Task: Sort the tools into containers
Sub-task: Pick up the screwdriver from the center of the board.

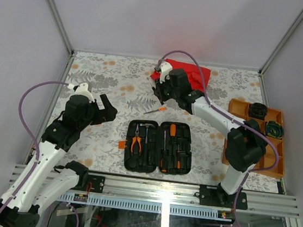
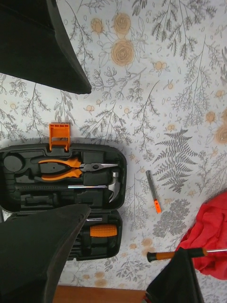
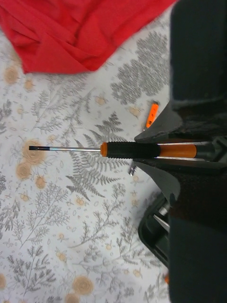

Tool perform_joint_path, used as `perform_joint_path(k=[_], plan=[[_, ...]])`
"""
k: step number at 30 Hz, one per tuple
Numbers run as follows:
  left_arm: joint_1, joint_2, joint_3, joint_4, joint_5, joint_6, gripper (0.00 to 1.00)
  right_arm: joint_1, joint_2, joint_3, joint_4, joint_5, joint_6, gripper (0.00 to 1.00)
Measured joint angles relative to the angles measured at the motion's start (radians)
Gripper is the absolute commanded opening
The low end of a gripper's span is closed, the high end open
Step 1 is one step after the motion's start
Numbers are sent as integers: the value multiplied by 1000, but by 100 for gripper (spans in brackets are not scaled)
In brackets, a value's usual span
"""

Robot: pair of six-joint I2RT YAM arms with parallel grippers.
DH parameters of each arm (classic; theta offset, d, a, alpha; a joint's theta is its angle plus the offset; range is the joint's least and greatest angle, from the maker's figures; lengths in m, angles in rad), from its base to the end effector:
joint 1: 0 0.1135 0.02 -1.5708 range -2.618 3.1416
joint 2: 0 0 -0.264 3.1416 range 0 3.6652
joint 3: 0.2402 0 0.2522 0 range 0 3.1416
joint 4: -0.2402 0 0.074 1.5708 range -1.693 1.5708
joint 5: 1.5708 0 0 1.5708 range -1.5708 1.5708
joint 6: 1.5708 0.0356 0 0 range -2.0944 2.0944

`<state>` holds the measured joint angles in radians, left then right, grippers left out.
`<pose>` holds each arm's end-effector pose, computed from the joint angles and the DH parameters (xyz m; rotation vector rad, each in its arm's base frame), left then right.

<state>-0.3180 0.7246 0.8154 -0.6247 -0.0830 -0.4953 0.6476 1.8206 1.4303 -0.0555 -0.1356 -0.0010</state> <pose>0.1482 -0.0457 0.3147 -0.2386 2.1148 -0.3990 0.3426 0.2652 0.2845 -0.7376 1.9183 0.5435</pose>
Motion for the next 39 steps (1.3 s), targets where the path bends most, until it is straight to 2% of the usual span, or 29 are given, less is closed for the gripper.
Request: perform_joint_path(k=[3,10,20,29,39], plan=[[0,18,0,16,39,-6,92,0,-62,-117,74,-8,106,0],[-39,72,-16,80,122,-38,94,0,-211,-362,230,-72,371,0],[-267,150,-41,222,125,-87,93,0,-420,-629,393,-61,673,0],[-452,231,-93,422,174,-114,90,0,-584,-859,554,-15,920,0],[-513,348,-95,558,200,-125,77,0,-621,-938,748,-47,1104,0]])
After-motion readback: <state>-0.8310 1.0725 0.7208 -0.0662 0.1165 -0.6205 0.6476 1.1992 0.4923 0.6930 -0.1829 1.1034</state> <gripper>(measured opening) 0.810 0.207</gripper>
